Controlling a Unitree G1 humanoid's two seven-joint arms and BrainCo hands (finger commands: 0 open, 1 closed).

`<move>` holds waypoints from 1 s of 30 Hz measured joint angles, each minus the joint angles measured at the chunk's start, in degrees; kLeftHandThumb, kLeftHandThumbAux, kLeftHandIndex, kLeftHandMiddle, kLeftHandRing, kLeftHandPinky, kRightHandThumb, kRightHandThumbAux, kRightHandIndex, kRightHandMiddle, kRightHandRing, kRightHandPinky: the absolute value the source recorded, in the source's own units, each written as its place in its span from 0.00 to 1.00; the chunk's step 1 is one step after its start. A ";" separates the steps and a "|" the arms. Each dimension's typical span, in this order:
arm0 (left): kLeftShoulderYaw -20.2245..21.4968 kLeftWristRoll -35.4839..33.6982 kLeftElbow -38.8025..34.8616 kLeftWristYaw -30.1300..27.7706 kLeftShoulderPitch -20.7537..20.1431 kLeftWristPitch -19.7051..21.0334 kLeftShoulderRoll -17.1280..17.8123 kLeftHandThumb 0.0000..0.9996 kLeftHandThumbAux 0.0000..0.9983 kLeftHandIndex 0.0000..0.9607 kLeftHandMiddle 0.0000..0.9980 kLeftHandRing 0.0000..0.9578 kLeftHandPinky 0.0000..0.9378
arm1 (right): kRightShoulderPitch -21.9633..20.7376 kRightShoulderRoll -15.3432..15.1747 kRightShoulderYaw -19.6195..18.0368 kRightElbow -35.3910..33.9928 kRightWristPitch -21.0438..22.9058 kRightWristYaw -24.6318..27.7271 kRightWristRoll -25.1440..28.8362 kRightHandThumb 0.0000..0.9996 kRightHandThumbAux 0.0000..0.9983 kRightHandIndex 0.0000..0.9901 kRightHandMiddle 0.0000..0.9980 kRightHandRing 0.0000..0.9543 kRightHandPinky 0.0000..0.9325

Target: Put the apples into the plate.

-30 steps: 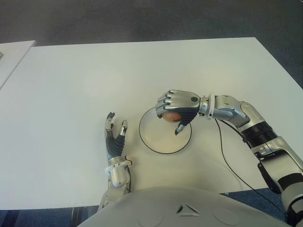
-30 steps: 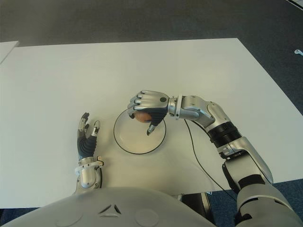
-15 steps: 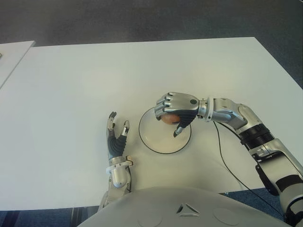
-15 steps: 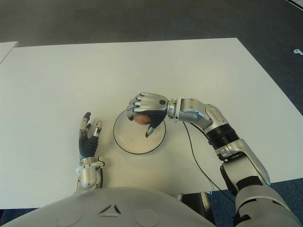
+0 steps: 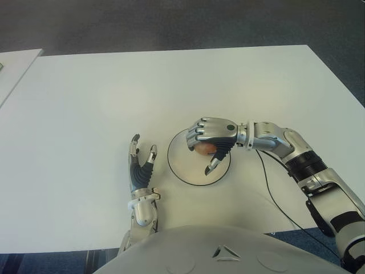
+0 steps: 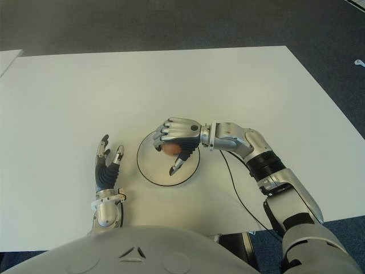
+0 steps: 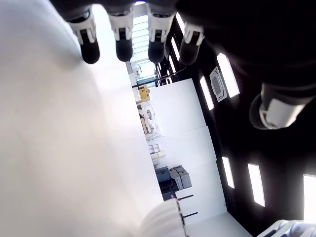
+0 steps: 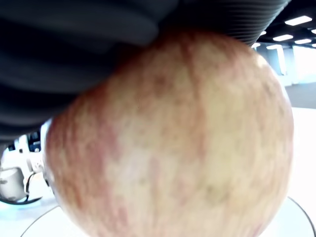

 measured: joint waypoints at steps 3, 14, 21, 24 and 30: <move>-0.15 0.00 0.00 -0.06 0.14 -0.05 0.00 0.00 0.42 0.10 0.08 0.02 0.00 | -0.07 0.05 0.00 0.69 -0.55 -0.07 -0.18 0.10 0.32 0.00 0.00 0.00 0.00; -0.74 0.61 0.02 -0.06 0.04 -0.23 0.07 0.00 0.43 0.09 0.08 0.01 0.00 | -1.58 0.65 -0.02 2.76 -1.30 -0.61 -0.95 0.11 0.29 0.00 0.00 0.00 0.00; -0.87 0.97 -0.07 -0.06 -0.01 0.03 0.07 0.00 0.44 0.10 0.09 0.02 0.00 | -1.84 1.15 -0.02 4.03 -1.30 -0.66 -1.13 0.12 0.28 0.00 0.00 0.00 0.00; -0.92 1.03 -0.22 -0.06 -0.02 0.38 0.08 0.00 0.44 0.09 0.09 0.01 0.00 | -2.01 1.30 -0.02 4.32 -1.30 -0.71 -1.13 0.13 0.28 0.00 0.00 0.00 0.00; -1.14 1.02 -0.52 -0.06 -0.08 0.78 0.12 0.00 0.43 0.09 0.08 0.01 0.00 | -2.35 1.41 -0.02 4.72 -1.30 -0.71 -1.13 0.13 0.27 0.00 0.00 0.00 0.00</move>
